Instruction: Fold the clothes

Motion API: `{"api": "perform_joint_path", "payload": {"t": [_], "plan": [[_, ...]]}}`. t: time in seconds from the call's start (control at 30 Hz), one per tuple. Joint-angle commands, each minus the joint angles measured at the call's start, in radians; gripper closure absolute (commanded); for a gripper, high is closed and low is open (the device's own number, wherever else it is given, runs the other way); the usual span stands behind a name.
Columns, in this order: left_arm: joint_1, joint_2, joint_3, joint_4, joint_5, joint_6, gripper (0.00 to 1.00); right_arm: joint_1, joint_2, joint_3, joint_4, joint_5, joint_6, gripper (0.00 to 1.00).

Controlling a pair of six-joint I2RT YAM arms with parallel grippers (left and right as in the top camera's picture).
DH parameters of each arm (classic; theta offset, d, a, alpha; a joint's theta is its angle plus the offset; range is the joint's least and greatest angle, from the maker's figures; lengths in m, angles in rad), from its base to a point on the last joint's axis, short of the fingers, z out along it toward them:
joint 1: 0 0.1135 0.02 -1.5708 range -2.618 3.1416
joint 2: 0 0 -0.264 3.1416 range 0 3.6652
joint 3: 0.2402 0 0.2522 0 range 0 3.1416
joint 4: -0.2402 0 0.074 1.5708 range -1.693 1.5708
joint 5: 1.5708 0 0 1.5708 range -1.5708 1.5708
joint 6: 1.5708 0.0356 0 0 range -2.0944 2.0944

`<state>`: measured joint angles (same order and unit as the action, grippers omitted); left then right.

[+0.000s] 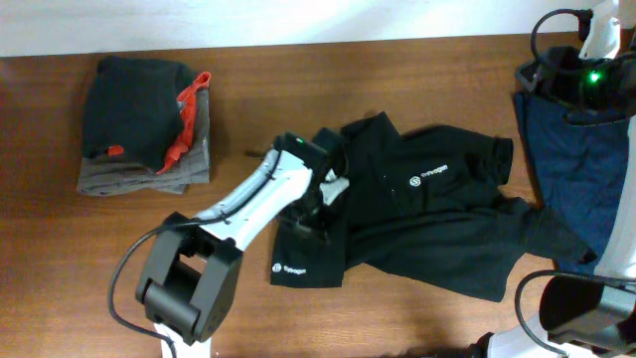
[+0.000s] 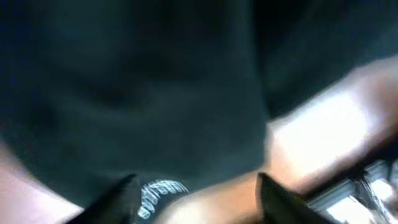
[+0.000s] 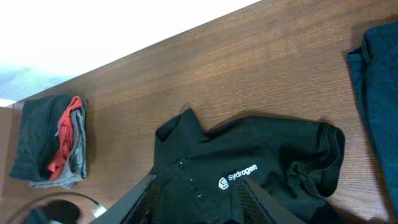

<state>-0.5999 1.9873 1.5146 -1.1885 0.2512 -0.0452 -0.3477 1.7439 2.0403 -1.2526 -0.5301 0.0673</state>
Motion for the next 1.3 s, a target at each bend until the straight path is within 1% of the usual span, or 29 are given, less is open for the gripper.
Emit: {"api": "perform_joint_path", "payload": {"t": [0.0,0.1,0.2,0.27,0.37,0.5,0.53,0.57,0.6,0.63,0.67,0.73,0.8,0.83,0.9,0.93,1.0,1.1,1.23,1.27], "plan": [[0.067,-0.030,0.023,0.134,-0.196,0.001,0.29,0.007,-0.002,0.000,0.003,0.023,-0.007,0.55],[0.104,0.004,0.023,0.208,-0.214,0.039,0.30,0.007,-0.002,0.000,-0.005,0.023,-0.007,0.55],[0.132,0.054,0.023,0.208,-0.210,0.066,0.31,0.007,-0.002,0.000,-0.016,0.024,-0.007,0.54],[0.147,0.083,0.023,0.208,-0.179,0.096,0.35,0.007,-0.002,0.000,-0.016,0.023,-0.007,0.55],[0.164,0.109,0.023,0.225,-0.137,0.108,0.35,0.007,-0.002,0.000,-0.016,0.023,-0.007,0.55],[0.164,0.136,0.023,0.241,-0.064,0.188,0.39,0.007,-0.002,0.000,-0.015,0.023,-0.007,0.55],[0.163,0.141,0.023,0.238,-0.053,0.201,0.43,0.007,-0.002,0.000,-0.015,0.023,-0.007,0.55],[0.162,0.153,0.023,0.233,-0.066,0.201,0.64,0.007,-0.002,0.000,-0.016,0.023,-0.007,0.55],[0.162,0.154,0.023,0.231,-0.074,0.200,0.78,0.007,-0.002,0.000,-0.016,0.024,-0.007,0.54],[0.166,0.158,0.023,0.230,-0.083,0.198,0.97,0.007,-0.002,0.000,-0.016,0.024,-0.007,0.54],[0.171,0.158,0.023,0.230,-0.101,0.180,0.99,0.007,-0.002,0.000,-0.016,0.026,-0.007,0.54],[0.185,0.156,0.023,0.224,-0.167,0.111,0.99,0.007,-0.002,0.000,-0.016,0.034,-0.007,0.54],[0.211,0.152,0.023,0.196,-0.257,0.011,1.00,0.007,-0.002,0.000,-0.017,0.039,-0.007,0.54],[0.237,0.150,0.023,0.169,-0.306,-0.046,0.99,0.007,-0.002,0.000,-0.017,0.041,-0.007,0.54],[0.301,0.148,0.023,0.109,-0.365,-0.110,0.99,0.007,-0.002,0.000,-0.019,0.046,-0.007,0.54],[0.333,0.148,0.023,0.084,-0.387,-0.129,0.99,0.007,-0.002,-0.003,-0.019,0.046,-0.007,0.51],[0.385,0.148,0.023,0.048,-0.410,-0.143,0.99,0.007,-0.002,-0.010,-0.019,0.046,-0.007,0.47],[0.481,0.146,0.023,0.000,-0.410,-0.144,0.99,0.010,0.016,-0.032,-0.019,0.046,-0.007,0.46],[0.515,0.119,0.023,-0.008,-0.415,-0.145,1.00,0.045,0.058,-0.092,-0.011,0.082,-0.011,0.46],[0.516,0.092,0.023,-0.008,-0.417,-0.145,0.99,0.074,0.079,-0.135,0.012,0.101,-0.012,0.46]]}}
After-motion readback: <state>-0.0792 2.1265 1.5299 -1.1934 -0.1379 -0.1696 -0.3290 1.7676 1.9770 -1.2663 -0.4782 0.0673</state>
